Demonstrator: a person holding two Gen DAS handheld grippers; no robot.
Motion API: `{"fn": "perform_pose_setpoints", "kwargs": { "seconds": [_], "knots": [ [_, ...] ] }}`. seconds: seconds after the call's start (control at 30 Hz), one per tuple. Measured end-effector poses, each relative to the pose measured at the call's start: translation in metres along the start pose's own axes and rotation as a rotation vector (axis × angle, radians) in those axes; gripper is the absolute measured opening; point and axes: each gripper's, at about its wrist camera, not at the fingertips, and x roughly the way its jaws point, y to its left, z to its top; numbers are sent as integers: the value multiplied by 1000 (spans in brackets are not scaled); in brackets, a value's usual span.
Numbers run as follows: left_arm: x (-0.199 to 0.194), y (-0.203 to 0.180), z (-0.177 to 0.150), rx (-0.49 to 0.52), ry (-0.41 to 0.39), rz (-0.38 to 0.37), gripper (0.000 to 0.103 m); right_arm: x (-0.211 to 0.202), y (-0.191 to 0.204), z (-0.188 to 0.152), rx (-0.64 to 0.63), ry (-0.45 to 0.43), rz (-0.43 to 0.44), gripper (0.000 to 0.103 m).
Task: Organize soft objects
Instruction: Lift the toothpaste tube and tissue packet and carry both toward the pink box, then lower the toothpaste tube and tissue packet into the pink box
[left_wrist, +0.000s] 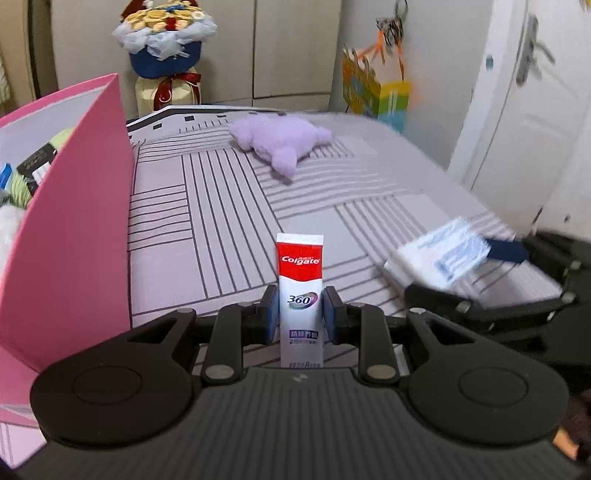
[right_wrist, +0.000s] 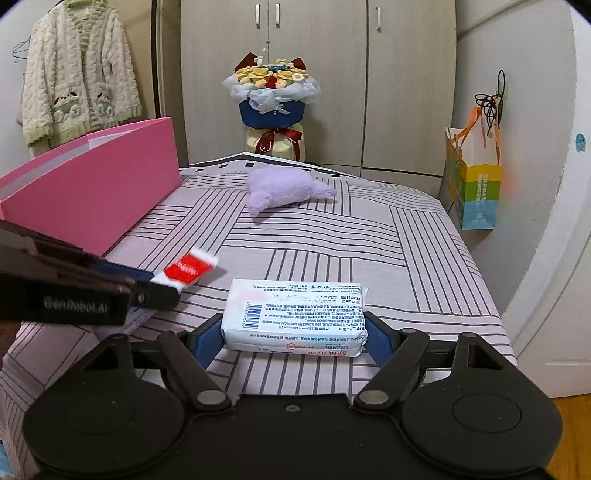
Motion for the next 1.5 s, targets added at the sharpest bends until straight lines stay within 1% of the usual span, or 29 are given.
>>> {"fn": "perform_pose_setpoints", "kwargs": {
  "seconds": [0.07, 0.3, 0.4, 0.43, 0.5, 0.53, 0.8, 0.97, 1.1, 1.23, 1.5],
  "knots": [
    [2, -1, -2, 16, 10, 10, 25, 0, -2, 0, 5, 0, 2, 81],
    [-1, -6, -10, 48, -15, 35, 27, 1, -7, 0, 20, -1, -1, 81],
    [-3, -6, -15, 33, -35, 37, 32, 0, -6, -1, 19, 0, 4, 82],
    [-4, -5, -16, 26, -40, 42, 32, 0, -6, -1, 20, 1, 6, 82],
    [-6, -9, -20, 38, -52, 63, 31, 0, -6, -1, 20, 3, 11, 82],
    [-8, -10, -22, 36, -58, 69, 23, 0, -6, -1, 19, 3, 13, 81],
    [-19, -13, -30, 28, -118, 94, 22, -5, -6, -1, 13, -4, 22, 81],
    [-34, -7, -28, 4, -138, 88, 22, -13, -4, -2, 6, 5, 61, 81],
    [-53, -3, -27, 1, -157, 76, 22, -20, -2, -3, 3, 23, 106, 81],
    [-74, 4, -27, -12, -172, 59, 22, -31, 4, -4, -28, 35, 140, 81],
    [-124, 17, -28, -47, -188, 5, 22, -61, 19, 9, -100, 54, 266, 81]
  ]
}}
